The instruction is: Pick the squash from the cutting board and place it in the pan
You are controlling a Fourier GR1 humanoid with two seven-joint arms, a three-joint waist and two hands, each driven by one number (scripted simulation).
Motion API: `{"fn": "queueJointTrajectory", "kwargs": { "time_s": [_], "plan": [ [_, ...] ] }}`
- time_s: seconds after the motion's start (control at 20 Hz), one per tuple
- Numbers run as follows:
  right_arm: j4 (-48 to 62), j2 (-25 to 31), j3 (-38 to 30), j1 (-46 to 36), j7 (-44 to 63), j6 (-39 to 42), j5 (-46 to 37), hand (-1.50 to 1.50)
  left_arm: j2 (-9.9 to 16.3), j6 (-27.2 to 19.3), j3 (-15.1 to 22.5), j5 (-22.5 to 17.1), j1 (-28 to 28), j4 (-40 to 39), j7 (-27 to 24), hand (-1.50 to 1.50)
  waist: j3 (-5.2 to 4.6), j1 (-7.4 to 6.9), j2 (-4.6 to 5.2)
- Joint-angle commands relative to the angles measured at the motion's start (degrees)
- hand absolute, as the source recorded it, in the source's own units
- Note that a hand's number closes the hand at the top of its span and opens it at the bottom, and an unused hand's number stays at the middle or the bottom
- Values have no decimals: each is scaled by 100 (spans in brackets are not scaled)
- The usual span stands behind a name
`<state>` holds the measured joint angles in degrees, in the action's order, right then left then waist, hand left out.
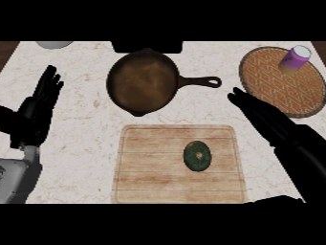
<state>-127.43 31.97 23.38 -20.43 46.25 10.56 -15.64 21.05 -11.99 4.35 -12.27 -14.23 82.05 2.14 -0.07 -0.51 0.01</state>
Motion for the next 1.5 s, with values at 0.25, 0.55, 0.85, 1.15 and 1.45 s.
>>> {"fn": "queueJointTrajectory", "kwargs": {
  "time_s": [0.25,0.55,0.85,1.15,1.45],
  "plan": [
    [289,-1162,873,-361,1329,472,-747,-150,-263,88,-92,286,265,-91,-357,0,0,40,-6],
    [1332,-1474,830,-39,466,175,-1632,-150,-495,-110,-107,481,85,137,77,0,7,36,2],
    [1105,-1610,489,190,734,814,-1538,-150,-492,105,-273,541,-109,174,343,0,6,51,-4],
    [1660,-1509,385,640,-302,915,-1499,-150,-272,458,-623,378,-371,72,652,0,7,73,4],
    [2103,-1815,141,510,-698,1266,-1827,-150,-656,447,-595,716,-86,-73,145,0,6,53,0]
  ]
}}
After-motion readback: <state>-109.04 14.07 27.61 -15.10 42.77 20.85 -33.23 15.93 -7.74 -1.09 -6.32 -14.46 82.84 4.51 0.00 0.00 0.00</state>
